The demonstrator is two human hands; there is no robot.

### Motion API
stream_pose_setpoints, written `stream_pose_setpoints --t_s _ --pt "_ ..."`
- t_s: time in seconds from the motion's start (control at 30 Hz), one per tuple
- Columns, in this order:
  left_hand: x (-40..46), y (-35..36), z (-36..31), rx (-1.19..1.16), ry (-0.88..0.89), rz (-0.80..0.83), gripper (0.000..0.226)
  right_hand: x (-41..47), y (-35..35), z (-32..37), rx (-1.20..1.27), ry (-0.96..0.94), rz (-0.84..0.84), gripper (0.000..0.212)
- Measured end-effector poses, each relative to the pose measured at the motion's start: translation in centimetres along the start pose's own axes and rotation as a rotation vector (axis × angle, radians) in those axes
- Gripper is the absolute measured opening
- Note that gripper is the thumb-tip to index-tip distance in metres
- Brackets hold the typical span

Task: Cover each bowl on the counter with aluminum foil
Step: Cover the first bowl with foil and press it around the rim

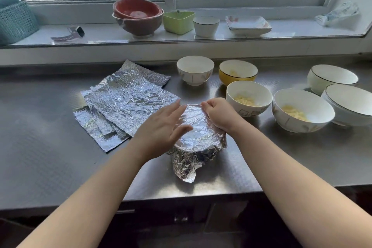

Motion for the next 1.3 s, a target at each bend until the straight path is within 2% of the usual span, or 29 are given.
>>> stream_pose_setpoints --t_s 0.07,0.23,0.37,0.7,0.87,1.0,1.17,1.3 --pt "-0.5 0.1 0.2 0.026 -0.063 0.022 0.109 -0.1 0.0 0.0 0.01 0.016 0.009 0.036" --pt "-1.6 1.6 0.6 -0.38 -0.111 0.153 0.13 -0.1 0.1 -0.4 0.022 0.029 -0.008 0.037" --pt "-1.7 2.1 0.9 -0.474 -0.12 0.182 0.139 0.0 0.3 -1.1 0.088 0.051 -0.01 0.038" --pt "-1.6 2.1 0.8 -0.404 -0.126 0.186 0.144 -1.3 0.3 -0.9 0.274 0.04 0.041 0.029" --pt "-1.8 1.5 0.3 -0.246 -0.127 0.188 0.143 -1.9 0.4 -1.4 0.377 0.053 -0.013 0.026" --pt "-1.9 1.4 0.2 -0.241 -0.132 0.181 0.142 -2.0 0.6 -2.0 0.422 0.094 -0.037 0.029" --pt "-1.9 1.4 0.2 -0.228 -0.135 0.19 0.141 -1.9 0.5 -2.3 0.385 0.114 -0.012 0.034" --pt "-1.9 1.5 0.2 -0.195 -0.151 0.201 0.143 -1.8 -0.3 -1.6 0.214 0.051 -0.017 0.037"
Point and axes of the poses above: each hand's wrist, its own x-axis towards the middle knuckle, its own y-axis out of the palm, z = x × y, the point moved 9 cm from there along x, towards the middle knuckle, and after that the axes turned 8 degrees about -y, right-handed, at the moved point
